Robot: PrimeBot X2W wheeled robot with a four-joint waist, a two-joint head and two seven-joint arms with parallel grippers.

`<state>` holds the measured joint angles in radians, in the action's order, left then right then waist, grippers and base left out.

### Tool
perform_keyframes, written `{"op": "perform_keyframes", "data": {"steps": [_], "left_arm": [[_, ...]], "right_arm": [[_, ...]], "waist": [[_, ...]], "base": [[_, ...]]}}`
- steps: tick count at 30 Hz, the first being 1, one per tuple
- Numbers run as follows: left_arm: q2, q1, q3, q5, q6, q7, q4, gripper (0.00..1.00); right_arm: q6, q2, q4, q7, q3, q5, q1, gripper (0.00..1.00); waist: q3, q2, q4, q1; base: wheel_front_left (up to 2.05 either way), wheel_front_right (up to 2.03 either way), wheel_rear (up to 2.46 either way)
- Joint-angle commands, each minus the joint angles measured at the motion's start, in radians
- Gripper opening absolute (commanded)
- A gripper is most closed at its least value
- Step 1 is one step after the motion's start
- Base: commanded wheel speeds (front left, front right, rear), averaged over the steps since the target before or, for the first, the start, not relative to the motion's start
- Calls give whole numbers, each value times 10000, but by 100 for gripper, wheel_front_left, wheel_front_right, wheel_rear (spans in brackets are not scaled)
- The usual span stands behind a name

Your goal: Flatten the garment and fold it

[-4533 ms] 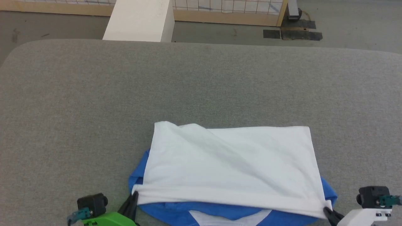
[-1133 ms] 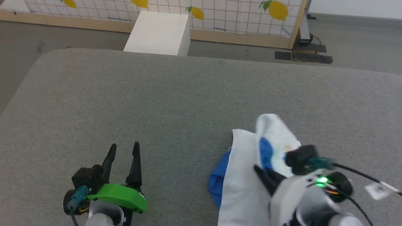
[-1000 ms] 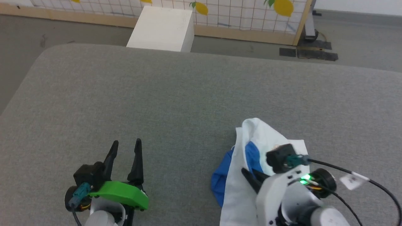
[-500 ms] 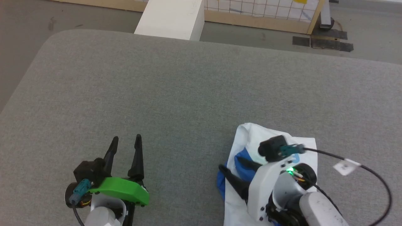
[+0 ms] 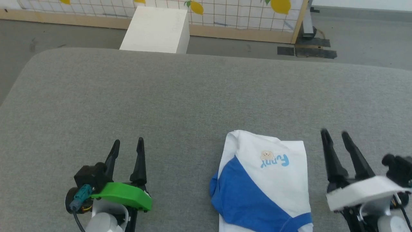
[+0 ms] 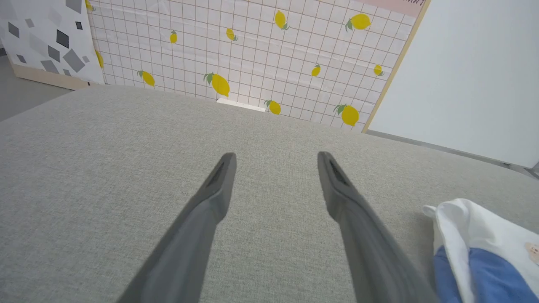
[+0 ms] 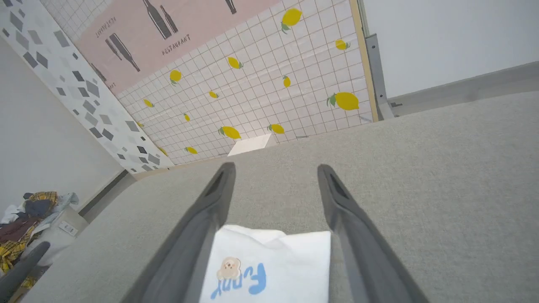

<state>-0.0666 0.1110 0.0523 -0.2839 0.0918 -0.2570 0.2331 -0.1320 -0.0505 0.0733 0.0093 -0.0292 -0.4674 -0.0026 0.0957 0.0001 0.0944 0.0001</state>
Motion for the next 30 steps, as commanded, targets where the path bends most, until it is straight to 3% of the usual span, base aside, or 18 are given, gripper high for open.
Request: {"op": "perform_keyframes", "data": {"steps": [1,5,13,19,20,21,24,30], "left_arm": [[42,-77,8,31,66,-47,-29,100],[49,-98,-24,44,73,-47,-33,100],[53,-129,-23,110,103,-47,-9,100],[66,-108,49,117,127,-47,38,100],[74,-138,64,114,130,-47,61,100],[78,-149,59,108,127,-47,63,100],[84,-186,20,93,110,-47,40,100],[91,-248,-127,78,39,-47,-85,100]], "right_arm": [[13,3,-281,71,-195,-55,203,100],[13,3,-1340,611,-408,-637,433,100],[13,3,-3171,2001,180,-1445,244,100],[13,3,-4190,2313,658,-2227,-230,100],[13,3,-4700,2519,842,-2126,-484,80],[13,3,-4819,2572,863,-2070,-557,40],[13,3,-4916,2611,817,-1585,-711,0],[13,3,-4120,3214,615,754,-1022,0]], "waist": [[-32,-1,-60,-1],[-53,-1,-131,-1],[-131,-1,-138,-1],[-150,-1,-48,-1],[-192,-1,-2,-1],[-204,-1,13,-1],[-216,-1,7,-1],[-139,-1,-249,-1]], "base": [[0,0,0],[0,0,0],[0,0,0],[0,0,0],[0,0,0],[0,0,0],[0,0,0],[0,0,0]]}}
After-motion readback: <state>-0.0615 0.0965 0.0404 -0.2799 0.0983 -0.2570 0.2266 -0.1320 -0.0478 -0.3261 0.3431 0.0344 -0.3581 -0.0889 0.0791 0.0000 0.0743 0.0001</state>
